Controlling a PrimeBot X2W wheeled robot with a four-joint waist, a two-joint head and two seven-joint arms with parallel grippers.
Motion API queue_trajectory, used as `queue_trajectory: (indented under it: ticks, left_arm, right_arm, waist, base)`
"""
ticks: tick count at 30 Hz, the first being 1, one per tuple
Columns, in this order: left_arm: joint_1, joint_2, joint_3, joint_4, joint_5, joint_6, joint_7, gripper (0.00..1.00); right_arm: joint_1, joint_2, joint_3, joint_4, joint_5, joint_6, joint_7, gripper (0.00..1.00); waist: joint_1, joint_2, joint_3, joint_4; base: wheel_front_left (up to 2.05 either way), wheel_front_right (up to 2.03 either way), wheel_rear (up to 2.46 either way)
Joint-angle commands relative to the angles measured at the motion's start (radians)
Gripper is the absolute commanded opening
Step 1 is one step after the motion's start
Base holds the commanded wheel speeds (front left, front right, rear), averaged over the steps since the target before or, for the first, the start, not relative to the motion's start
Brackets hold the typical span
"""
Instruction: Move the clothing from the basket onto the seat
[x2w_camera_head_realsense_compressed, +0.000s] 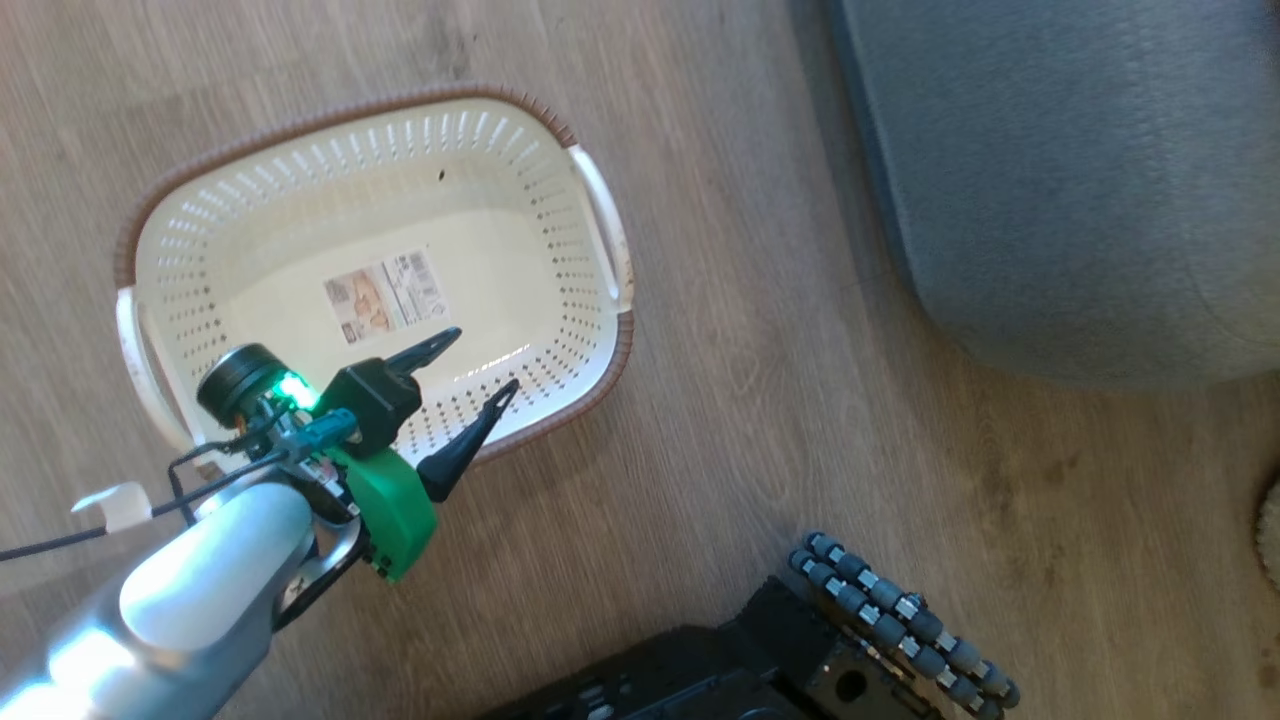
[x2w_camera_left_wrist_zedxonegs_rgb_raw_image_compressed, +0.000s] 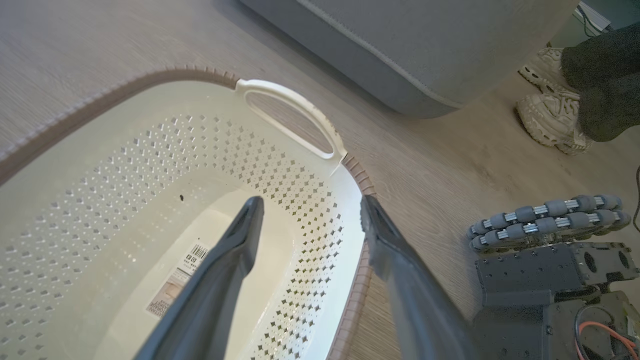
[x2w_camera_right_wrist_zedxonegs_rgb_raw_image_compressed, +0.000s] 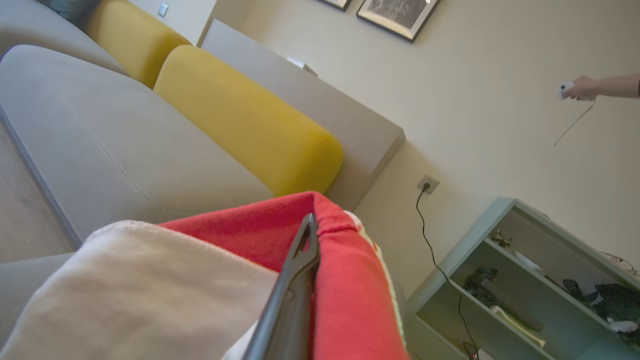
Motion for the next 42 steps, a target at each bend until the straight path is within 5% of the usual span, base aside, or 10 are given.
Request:
queue_trajectory:
  ticks: [1,9,11,12,24,36,42]
  left_arm:
    - [0.014,0.028,0.037,-0.034,0.005,-0.006,-0.005,1.0]
    - [0.037,0.018,0.059,-0.044,0.016,-0.006,-0.005,1.0]
    - [0.039,0.009,0.07,-0.044,0.019,-0.006,-0.005,1.0]
    - [0.04,0.005,0.073,-0.043,0.021,-0.006,-0.005,1.0]
    - [0.043,-0.074,0.112,-0.033,0.037,-0.006,-0.005,1.0]
    - [0.095,-0.169,0.139,0.009,0.04,-0.006,-0.005,1.0]
    - [0.129,-0.205,0.159,0.026,0.042,-0.006,-0.005,1.0]
  right_arm:
    - [-0.016,-0.005,-0.034,-0.013,-0.016,0.002,0.009,0.0]
    - [-0.022,0.067,-0.148,0.159,-0.068,0.002,-0.001,0.03]
    - [-0.021,0.063,-0.154,0.201,-0.066,0.002,-0.032,0.49]
    - [-0.02,0.059,-0.158,0.221,-0.061,0.002,-0.052,1.0]
    - [0.015,-0.067,-0.046,0.464,-0.041,0.002,-0.246,1.0]
    - [0.203,-0.154,0.238,0.51,0.136,0.002,-0.262,1.0]
    - [0.315,-0.174,0.273,0.558,0.198,0.002,-0.262,1.0]
  waist:
    - [-0.0001,0.0,0.037,0.021]
    - [-0.0001,0.0,0.073,0.052]
    - [-0.0001,0.0,0.07,0.059]
    - [-0.0001,0.0,0.067,0.062]
    - [-0.0001,0.0,-0.044,0.097]
    - [-0.0001,0.0,-0.233,0.152]
    - [-0.0001,0.0,-0.304,0.185]
  base:
    - [0.0,0.0,0.0]
    - [0.0,0.0,0.0]
    - [0.0,0.0,0.0]
    - [0.0,0.0,0.0]
    - [0.0,0.0,0.0]
    - [0.0,0.0,0.0]
    - [0.0,0.0,0.0]
